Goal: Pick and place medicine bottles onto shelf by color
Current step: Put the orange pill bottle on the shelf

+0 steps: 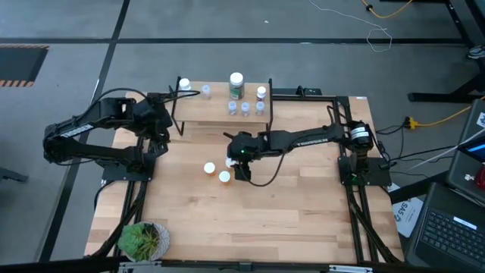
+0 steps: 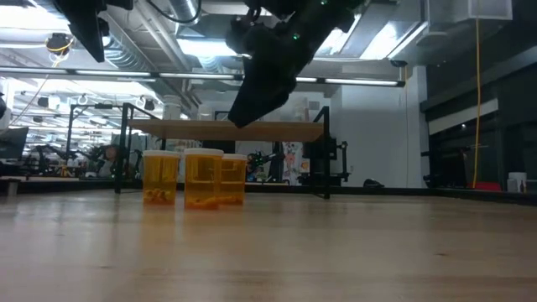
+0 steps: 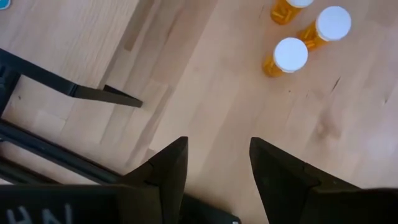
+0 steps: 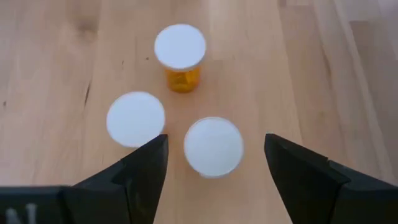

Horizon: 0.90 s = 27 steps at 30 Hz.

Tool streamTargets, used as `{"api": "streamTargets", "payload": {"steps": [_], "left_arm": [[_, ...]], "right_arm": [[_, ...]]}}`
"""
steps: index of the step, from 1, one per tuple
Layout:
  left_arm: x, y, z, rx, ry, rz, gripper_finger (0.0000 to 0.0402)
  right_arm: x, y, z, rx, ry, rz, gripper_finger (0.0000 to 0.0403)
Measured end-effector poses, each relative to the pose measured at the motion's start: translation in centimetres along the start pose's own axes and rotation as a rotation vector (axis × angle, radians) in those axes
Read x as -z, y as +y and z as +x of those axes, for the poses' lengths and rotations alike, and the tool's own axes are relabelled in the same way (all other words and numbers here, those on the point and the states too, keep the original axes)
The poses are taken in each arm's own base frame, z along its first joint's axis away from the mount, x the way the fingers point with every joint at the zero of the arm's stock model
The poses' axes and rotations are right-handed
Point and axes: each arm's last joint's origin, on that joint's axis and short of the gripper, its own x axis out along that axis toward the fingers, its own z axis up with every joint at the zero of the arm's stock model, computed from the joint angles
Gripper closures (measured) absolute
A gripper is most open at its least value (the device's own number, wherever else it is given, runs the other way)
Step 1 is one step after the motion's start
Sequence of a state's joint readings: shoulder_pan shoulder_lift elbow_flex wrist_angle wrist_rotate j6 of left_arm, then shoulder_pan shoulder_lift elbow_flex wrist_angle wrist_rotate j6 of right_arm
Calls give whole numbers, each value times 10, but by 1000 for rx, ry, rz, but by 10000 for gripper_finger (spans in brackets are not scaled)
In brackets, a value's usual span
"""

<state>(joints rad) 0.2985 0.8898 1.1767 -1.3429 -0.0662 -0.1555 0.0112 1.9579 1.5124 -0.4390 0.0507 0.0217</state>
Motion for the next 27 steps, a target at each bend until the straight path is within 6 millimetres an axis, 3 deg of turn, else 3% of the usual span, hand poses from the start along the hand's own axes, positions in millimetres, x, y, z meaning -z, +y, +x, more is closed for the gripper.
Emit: {"api": "streamTargets", "payload": {"steps": [8,18,27], "left_arm": [[-1,0,0,1,-9,5,234],[-1,0,0,-4,-11,6,234],[-1,1,0,-27,-14,5,234]], "right_arm": [[2,-2,5,-72,9,4,130],[0,-4,12,-46,-24,-23,78],[4,-8,14,-2,13,-38,75]]}}
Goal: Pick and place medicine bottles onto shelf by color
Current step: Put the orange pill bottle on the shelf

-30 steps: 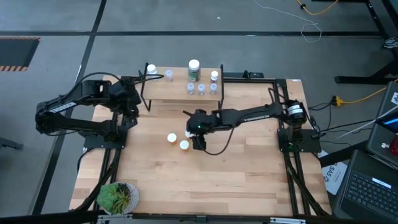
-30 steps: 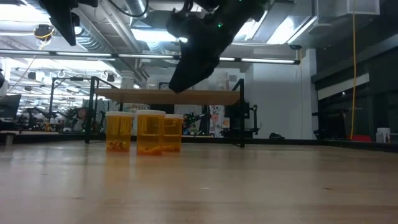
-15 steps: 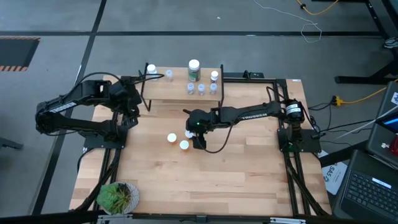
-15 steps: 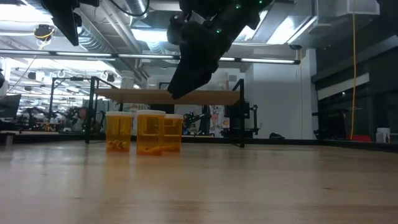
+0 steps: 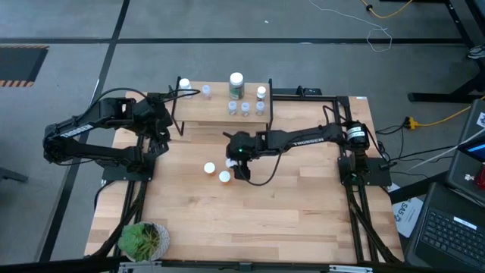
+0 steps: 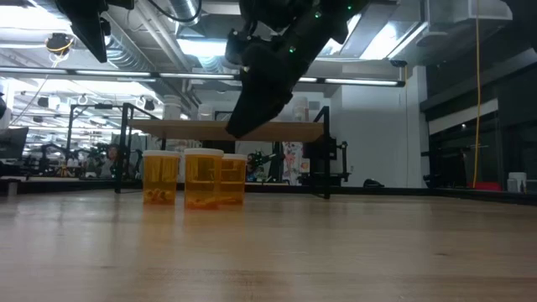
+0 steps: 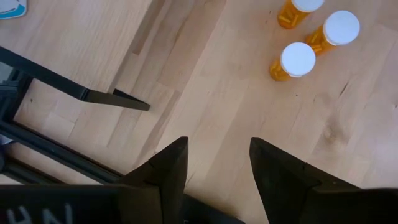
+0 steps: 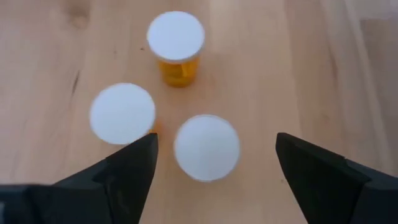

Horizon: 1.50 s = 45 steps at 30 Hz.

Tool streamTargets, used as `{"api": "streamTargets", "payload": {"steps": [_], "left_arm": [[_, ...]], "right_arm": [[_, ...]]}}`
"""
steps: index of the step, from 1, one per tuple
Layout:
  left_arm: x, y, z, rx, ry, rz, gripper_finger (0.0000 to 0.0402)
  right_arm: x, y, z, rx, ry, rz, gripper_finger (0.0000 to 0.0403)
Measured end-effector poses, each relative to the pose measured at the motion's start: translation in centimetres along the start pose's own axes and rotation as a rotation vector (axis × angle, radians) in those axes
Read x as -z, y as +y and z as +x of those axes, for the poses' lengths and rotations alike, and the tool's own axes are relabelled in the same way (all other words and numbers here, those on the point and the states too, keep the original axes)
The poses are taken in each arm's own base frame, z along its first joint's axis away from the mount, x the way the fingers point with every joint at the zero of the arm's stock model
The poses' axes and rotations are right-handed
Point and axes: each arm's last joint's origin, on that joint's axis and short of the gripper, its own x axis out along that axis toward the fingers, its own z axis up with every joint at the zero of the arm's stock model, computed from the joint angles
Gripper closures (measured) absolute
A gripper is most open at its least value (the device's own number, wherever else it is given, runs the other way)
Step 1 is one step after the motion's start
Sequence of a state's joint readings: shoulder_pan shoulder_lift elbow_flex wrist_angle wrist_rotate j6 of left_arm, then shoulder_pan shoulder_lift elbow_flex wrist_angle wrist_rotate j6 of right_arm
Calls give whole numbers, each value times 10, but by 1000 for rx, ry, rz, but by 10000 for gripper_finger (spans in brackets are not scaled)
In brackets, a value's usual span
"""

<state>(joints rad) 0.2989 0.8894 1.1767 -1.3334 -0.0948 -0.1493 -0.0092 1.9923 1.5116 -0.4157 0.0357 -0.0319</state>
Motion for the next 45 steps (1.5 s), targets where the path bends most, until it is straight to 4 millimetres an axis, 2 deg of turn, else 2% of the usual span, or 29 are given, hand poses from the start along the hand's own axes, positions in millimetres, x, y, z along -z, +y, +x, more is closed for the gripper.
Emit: {"api": "streamTargets", "payload": {"steps": [16,26,30,39,45], "left_arm": [[-1,0,0,0,-5,-1,234],[-1,0,0,0,-7,-1,234],[-1,0,0,0,-7,-1,234],[-1,0,0,1,-13,-2,234],[-1,0,0,1,-13,-2,234]], "right_arm": [[15,2,37,-5,61,-5,75],[15,5,39,-6,56,-5,76],[15,8,38,-11,52,-9,99],[15,9,38,-12,53,66,187],[15,9,38,13,53,68,192]]}}
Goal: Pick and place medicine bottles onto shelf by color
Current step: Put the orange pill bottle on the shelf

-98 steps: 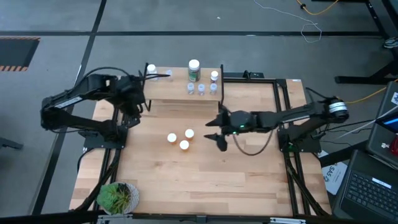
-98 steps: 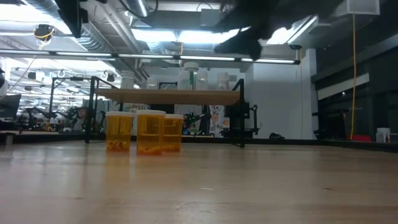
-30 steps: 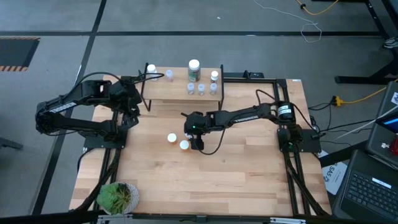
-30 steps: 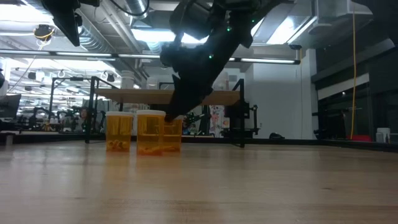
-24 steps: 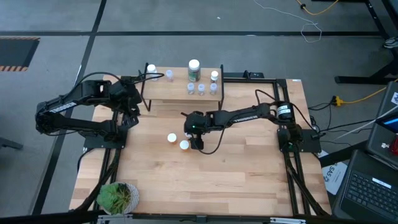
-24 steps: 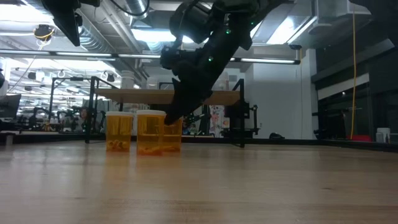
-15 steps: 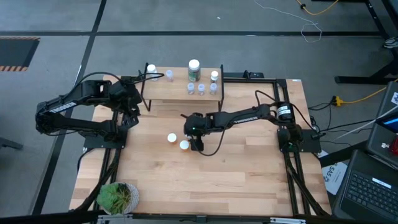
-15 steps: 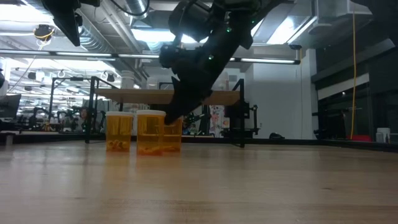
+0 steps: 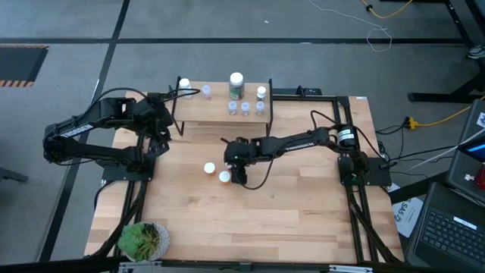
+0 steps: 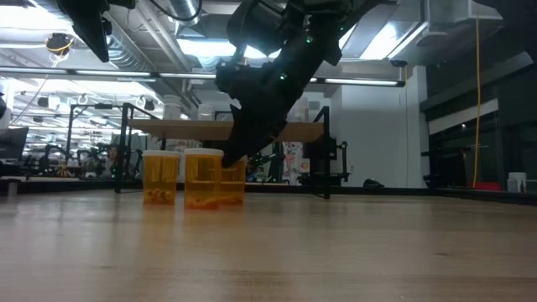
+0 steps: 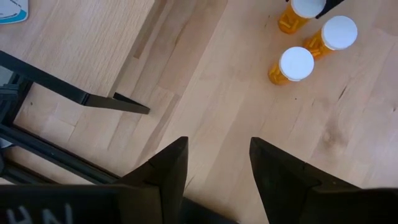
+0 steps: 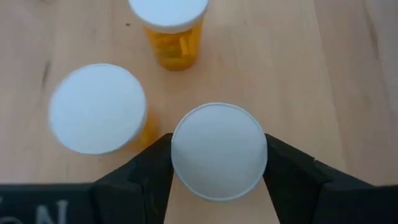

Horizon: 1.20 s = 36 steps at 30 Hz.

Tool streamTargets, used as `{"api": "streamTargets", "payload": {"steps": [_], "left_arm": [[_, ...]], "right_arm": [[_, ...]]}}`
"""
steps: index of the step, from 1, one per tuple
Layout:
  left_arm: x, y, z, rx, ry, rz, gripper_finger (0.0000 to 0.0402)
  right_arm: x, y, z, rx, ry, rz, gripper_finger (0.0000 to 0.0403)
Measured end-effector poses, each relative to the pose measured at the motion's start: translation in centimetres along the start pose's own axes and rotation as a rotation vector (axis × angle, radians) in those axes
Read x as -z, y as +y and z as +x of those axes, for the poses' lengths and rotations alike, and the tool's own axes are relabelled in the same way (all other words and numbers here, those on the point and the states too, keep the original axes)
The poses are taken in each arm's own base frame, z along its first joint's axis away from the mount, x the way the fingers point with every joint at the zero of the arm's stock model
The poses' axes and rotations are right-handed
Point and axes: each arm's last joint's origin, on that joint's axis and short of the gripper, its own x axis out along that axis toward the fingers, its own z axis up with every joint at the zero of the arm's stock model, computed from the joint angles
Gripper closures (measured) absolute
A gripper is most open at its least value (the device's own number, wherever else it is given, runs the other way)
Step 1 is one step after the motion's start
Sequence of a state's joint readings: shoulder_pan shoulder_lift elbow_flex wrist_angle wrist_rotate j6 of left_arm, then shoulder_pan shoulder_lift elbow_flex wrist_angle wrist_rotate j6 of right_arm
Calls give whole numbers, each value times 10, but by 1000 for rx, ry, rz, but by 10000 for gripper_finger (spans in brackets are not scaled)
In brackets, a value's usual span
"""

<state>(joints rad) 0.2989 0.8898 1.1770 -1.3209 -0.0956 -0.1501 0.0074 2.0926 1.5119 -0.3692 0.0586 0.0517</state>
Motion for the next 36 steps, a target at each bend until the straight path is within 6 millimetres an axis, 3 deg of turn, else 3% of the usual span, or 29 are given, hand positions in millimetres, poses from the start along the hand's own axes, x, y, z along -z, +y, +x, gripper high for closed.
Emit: {"api": "streamTargets", "payload": {"steps": [6,14,20,29,36], "left_arm": [[0,0,0,0,0,1,234],[0,0,0,0,0,2,234],[0,0,0,-1,1,3,234],[-3,0,0,4,-33,0,234],[-4,-1,0,5,-37,0,234]], "right_arm": [[-22,-4,-15,102,-21,-24,185],[-83,-10,-64,127,-205,-177,193],[-116,-47,-100,209,-332,-216,193],[-113,-116,-106,197,-333,-100,193],[-103,-134,-103,185,-263,-52,193]]}}
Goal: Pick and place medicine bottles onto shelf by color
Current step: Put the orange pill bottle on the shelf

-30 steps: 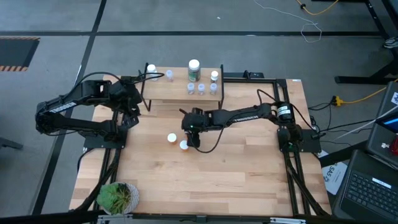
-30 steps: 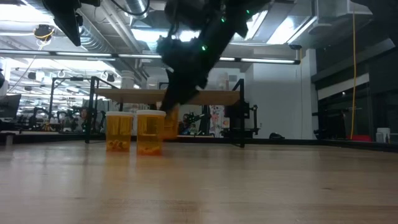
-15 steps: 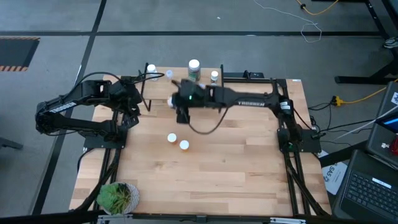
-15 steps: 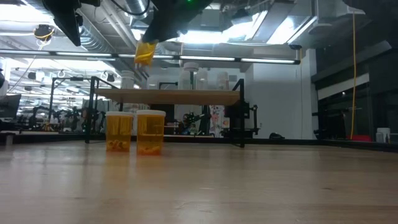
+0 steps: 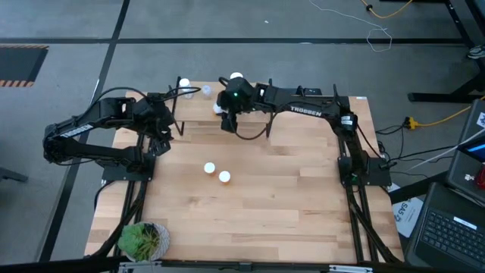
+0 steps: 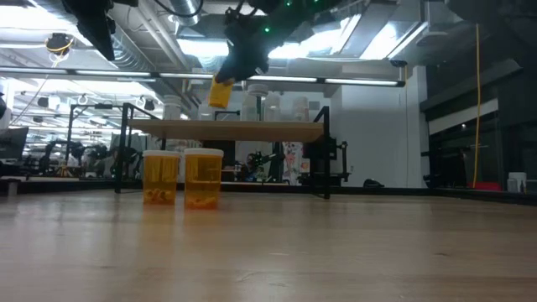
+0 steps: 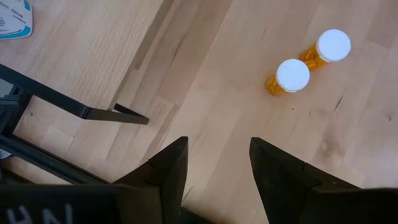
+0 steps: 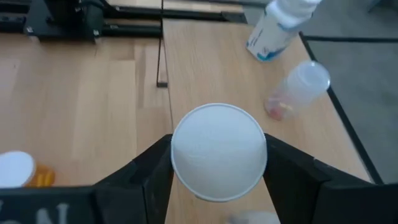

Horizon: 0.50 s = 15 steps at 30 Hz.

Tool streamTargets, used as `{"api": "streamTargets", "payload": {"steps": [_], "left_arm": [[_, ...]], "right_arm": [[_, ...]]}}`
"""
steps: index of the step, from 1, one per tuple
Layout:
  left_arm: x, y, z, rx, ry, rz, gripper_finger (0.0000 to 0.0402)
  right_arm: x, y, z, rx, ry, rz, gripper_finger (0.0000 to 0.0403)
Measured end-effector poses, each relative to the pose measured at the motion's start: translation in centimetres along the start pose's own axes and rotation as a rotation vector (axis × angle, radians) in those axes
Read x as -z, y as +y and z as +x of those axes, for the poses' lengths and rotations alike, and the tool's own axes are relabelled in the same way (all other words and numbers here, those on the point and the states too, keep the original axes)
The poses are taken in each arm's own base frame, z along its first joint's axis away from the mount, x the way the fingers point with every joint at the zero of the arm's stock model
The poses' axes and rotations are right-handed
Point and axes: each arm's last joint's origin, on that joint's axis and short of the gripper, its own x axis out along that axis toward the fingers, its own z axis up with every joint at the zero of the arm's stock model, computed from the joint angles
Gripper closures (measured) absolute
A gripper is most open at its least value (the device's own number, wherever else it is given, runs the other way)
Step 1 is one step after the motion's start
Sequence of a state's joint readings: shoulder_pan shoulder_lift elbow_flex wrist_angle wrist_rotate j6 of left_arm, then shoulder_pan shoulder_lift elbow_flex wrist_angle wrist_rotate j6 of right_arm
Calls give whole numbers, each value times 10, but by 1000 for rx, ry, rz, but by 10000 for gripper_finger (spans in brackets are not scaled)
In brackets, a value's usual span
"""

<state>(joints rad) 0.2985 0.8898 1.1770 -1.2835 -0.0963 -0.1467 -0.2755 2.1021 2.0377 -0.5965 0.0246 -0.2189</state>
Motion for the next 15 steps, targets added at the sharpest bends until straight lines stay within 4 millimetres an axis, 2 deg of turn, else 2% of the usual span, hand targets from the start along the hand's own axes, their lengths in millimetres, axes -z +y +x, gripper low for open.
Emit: {"api": "streamTargets", "payload": {"steps": [4,15], "left_arm": [[0,0,0,-2,0,0,234],[0,1,0,-44,-9,-1,234]], "right_arm": [[3,-4,0,2,23,9,193],[13,-9,17,36,59,17,180]]}}
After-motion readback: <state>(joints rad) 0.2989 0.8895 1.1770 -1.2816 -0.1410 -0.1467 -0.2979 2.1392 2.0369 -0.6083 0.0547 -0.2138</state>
